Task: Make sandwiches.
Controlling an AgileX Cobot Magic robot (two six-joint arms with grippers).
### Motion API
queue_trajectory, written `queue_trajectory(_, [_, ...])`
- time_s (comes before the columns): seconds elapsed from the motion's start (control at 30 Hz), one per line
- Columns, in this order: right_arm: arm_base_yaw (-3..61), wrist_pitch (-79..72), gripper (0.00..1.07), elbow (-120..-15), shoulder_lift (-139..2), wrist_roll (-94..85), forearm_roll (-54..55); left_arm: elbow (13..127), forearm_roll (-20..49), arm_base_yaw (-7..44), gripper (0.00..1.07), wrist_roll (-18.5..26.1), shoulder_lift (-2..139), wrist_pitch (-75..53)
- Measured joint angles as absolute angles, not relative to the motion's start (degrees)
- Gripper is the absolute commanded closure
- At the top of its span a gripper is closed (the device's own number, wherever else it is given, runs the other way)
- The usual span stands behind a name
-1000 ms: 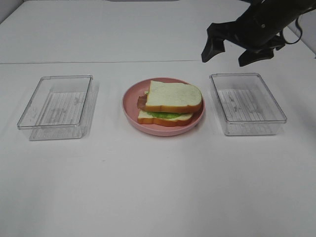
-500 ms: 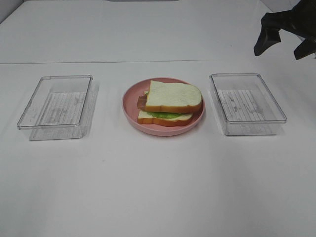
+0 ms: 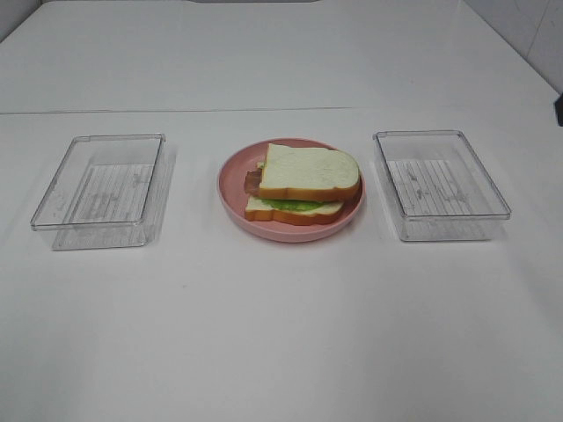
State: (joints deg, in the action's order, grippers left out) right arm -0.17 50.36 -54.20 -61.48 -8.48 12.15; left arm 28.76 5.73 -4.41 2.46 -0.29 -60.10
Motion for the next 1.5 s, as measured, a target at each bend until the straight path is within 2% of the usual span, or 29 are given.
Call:
queue_trajectory(0.27, [-0.2,51.0,0.21,-44.3,-39.2,-7.1,12.1,28.8,5.7,-4.4,0.09,2.5,-0.3,-60.1])
queue_trajectory(0.37, [-0.2,52.5,0.21,-38.8,-25.3,-6.9,12.1,28.8,5.7,-4.4,0.09,2.5,-0.3,-60.1])
queue_trajectory(0.47, [-0.2,54.8,0.21,-35.6,-17.5,-6.9,12.1,28.8,5.7,-4.4,0.09,2.5,-0.3,-60.1])
queue_trajectory(0.8, [-0.2,59.1,0.21,-29.8,-1.4,-6.9,10.7,28.8,5.7,-4.4,0.09,2.5,-0.3,-60.1])
queue_trajectory(1.5, [-0.2,60.4,0.21,-28.7,0.3,-3.0,6.5,28.8,5.7,-4.4,0.09,2.5,-0.3,-60.1])
